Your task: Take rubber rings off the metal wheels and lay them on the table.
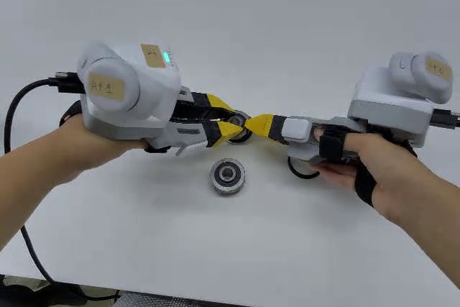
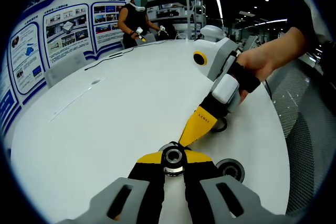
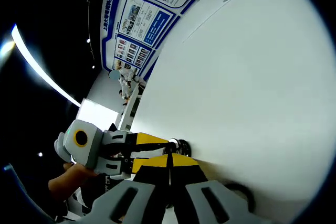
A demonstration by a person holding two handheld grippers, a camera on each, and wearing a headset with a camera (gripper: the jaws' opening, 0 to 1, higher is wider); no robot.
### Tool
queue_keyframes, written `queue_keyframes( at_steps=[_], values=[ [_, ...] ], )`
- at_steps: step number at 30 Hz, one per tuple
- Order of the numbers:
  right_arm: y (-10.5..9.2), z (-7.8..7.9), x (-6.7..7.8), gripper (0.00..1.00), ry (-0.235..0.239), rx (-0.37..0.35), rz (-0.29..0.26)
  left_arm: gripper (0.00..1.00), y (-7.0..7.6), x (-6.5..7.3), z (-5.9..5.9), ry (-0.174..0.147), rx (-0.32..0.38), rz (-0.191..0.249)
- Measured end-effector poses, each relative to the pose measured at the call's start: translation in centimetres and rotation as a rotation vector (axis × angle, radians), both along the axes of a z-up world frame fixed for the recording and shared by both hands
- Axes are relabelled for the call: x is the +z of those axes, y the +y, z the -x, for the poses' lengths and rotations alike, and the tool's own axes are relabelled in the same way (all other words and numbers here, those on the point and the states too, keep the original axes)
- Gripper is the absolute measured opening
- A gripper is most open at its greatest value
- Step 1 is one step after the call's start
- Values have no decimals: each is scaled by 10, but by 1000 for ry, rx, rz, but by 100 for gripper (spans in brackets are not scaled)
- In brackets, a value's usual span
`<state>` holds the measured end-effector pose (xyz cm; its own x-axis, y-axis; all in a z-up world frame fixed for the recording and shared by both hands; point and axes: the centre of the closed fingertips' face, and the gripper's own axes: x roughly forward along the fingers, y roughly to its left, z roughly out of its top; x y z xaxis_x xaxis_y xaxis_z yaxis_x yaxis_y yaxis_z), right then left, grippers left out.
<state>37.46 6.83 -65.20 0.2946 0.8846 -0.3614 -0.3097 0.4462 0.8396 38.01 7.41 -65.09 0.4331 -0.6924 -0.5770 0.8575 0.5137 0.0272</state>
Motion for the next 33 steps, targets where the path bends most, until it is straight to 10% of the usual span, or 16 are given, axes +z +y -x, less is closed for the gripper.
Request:
queue_keyframes(
  at_steps=[33],
  values=[
    [5, 0, 4, 0, -68, 26, -21, 12, 0, 0, 0, -2, 9, 9]
  ],
)
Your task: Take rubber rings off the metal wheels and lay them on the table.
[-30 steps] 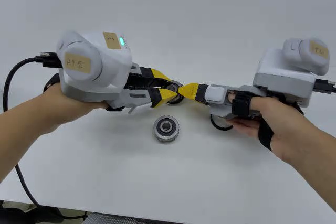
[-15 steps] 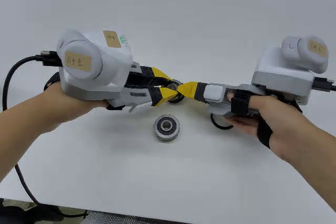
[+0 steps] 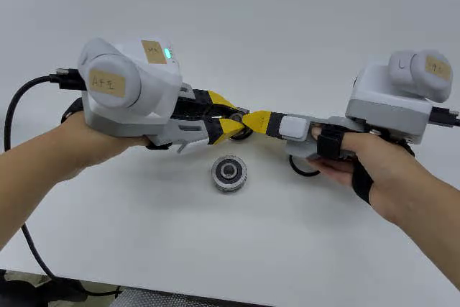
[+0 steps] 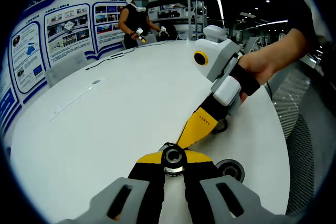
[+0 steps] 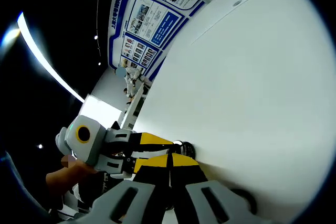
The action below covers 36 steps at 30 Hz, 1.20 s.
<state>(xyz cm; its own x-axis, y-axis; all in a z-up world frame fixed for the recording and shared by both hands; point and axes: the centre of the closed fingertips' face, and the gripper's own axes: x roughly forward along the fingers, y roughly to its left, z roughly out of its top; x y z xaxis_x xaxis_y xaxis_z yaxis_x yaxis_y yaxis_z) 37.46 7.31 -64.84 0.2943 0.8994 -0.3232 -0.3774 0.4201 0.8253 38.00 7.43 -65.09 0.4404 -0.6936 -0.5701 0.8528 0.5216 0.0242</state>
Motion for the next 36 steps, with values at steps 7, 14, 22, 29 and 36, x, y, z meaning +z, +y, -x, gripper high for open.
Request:
queue_keyframes(
  at_steps=[7, 14, 22, 29, 36],
  values=[
    [0, 1, 2, 0, -19, 6, -3, 12, 0, 0, 0, -1, 1, 1],
    [-1, 1, 3, 0, -18, 8, -7, 12, 0, 0, 0, -1, 1, 1],
    [-2, 3, 5, 0, -20, 12, -11, 13, 0, 0, 0, -3, 0, 0],
    [-1, 5, 7, 0, -21, 23, -22, 13, 0, 0, 0, -3, -3, -4],
    [-3, 5, 8, 1, -9, 7, -28, 13, 0, 0, 0, -5, -4, -7]
  ],
)
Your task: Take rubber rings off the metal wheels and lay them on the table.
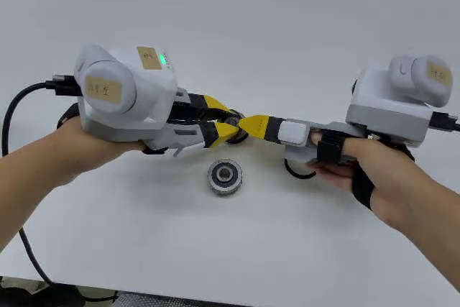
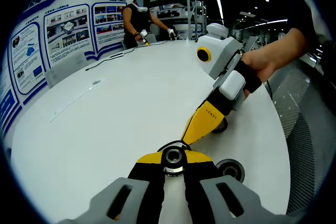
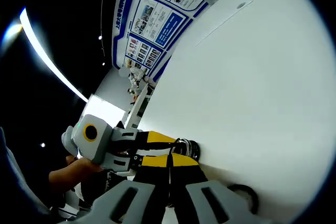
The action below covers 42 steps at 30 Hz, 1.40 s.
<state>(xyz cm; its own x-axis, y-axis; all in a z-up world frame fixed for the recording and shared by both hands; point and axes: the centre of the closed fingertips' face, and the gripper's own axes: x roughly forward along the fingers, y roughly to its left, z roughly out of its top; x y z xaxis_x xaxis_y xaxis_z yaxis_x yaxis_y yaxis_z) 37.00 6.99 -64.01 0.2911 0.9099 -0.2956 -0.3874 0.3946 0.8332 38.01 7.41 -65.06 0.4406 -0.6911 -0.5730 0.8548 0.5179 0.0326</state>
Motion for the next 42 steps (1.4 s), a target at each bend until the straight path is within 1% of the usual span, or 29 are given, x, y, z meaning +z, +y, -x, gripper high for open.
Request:
queue_keyframes(
  at_steps=[1, 2, 3, 4, 5, 6, 7, 9, 12, 15, 20, 21, 26, 28, 29, 31, 35, 39, 42],
  values=[
    [0, 0, 0, 1, 7, -5, -4, 13, 0, 0, 0, -1, -1, -2],
    [0, 0, 2, 1, 55, -33, -29, 13, 0, 0, 0, -2, -2, -3],
    [0, 0, 2, 1, 68, -45, -35, 13, 0, 0, 0, -3, -2, -5],
    [-1, 0, 0, 1, 59, -41, -27, 13, 0, 0, 0, -3, -1, -7],
    [-1, 0, -1, 1, 62, -51, -17, 13, 0, 0, 0, -5, -3, -14],
    [-2, -1, -2, 1, 63, -56, -18, 13, 0, 0, 0, -4, -3, -16],
    [-2, -1, -2, 1, 67, -62, -21, 13, 0, 0, 0, 3, 5, -12],
    [-2, -2, -3, 1, 67, -66, -13, 13, 0, 0, 0, 3, 4, -18],
    [-5, -4, -6, 1, 74, -74, -4, 13, 0, 0, -1, 19, 20, -7],
    [-5, -5, -7, 1, 76, -78, 0, 14, -2, 0, -2, 27, 26, -6],
    [-5, -5, -7, 1, 81, -87, 0, 14, -3, 2, -2, 25, 24, -3],
    [-5, -5, -7, 1, 80, -86, 0, 14, -4, 3, -2, 27, 23, 3],
    [-5, -5, -6, 1, 83, -89, -7, 16, -3, 9, -2, 20, 26, 4],
    [-4, -5, -6, 1, 84, -89, -12, 16, 0, 12, -2, 26, 46, 11],
    [-4, -4, -5, 1, 86, -90, -15, 16, 1, 15, -2, 22, 48, 19],
    [-3, -3, -5, 1, 85, -85, -17, 17, 5, 19, -1, 14, 56, 20],
    [1, 0, -2, 1, 79, -70, -21, 20, 17, 23, -2, -2, 92, 16],
    [5, 4, 0, 1, 78, -57, -28, 21, 27, 27, 0, -10, 121, 12],
    [9, 6, 6, 1, 77, -46, -45, 21, 34, 31, 0, -18, 143, 16]
  ],
)
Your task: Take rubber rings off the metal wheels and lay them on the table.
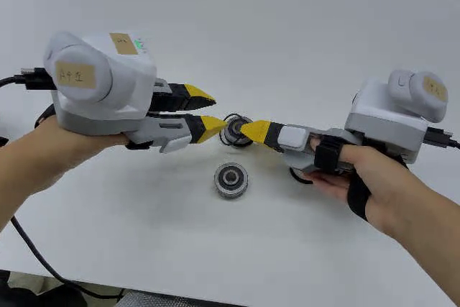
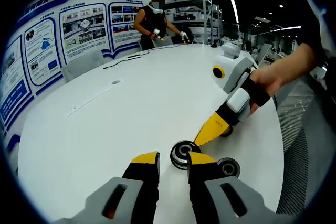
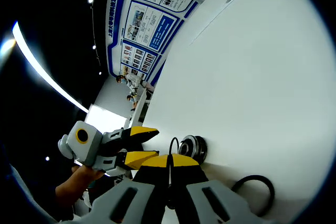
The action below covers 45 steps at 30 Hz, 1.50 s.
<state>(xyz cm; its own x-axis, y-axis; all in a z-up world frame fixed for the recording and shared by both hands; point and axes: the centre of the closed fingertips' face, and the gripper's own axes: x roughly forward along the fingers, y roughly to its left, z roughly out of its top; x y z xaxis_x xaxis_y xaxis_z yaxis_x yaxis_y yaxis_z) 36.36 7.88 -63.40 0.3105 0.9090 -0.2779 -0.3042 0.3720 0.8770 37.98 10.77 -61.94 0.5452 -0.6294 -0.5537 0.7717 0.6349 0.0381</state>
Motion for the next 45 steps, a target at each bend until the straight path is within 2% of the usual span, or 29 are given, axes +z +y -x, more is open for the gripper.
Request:
queue_keyframes(
  at_steps=[7, 13, 18, 26, 28, 30, 33, 42, 45],
  values=[
    [-4, -1, 22, 1, -16, -12, -41, 23, 6, 6, -3, -12, 39, 9],
    [-26, -9, 34, 1, -27, -69, -65, 24, 2, 8, -3, -17, 37, 9],
    [-44, -6, 38, 1, -19, -92, -64, 24, -5, 8, -3, -16, 28, 14],
    [-74, 5, 20, 1, 39, -158, -24, 24, -10, 11, -2, -20, 24, 26],
    [-82, 9, 12, 1, 65, -172, 11, 23, -10, 13, 0, -20, 23, 28],
    [-87, 11, 8, 1, 69, -188, 23, 23, -10, 13, 1, -21, 25, 29],
    [-93, 13, 0, 1, 98, -201, 42, 23, -9, 13, 2, -18, 23, 24],
    [-104, 18, -17, 2, 129, -213, 110, 23, -11, 12, 6, -10, 21, 25],
    [-110, 21, -25, 2, 149, -221, 165, 22, -12, 13, 7, -9, 11, 23]
  ],
)
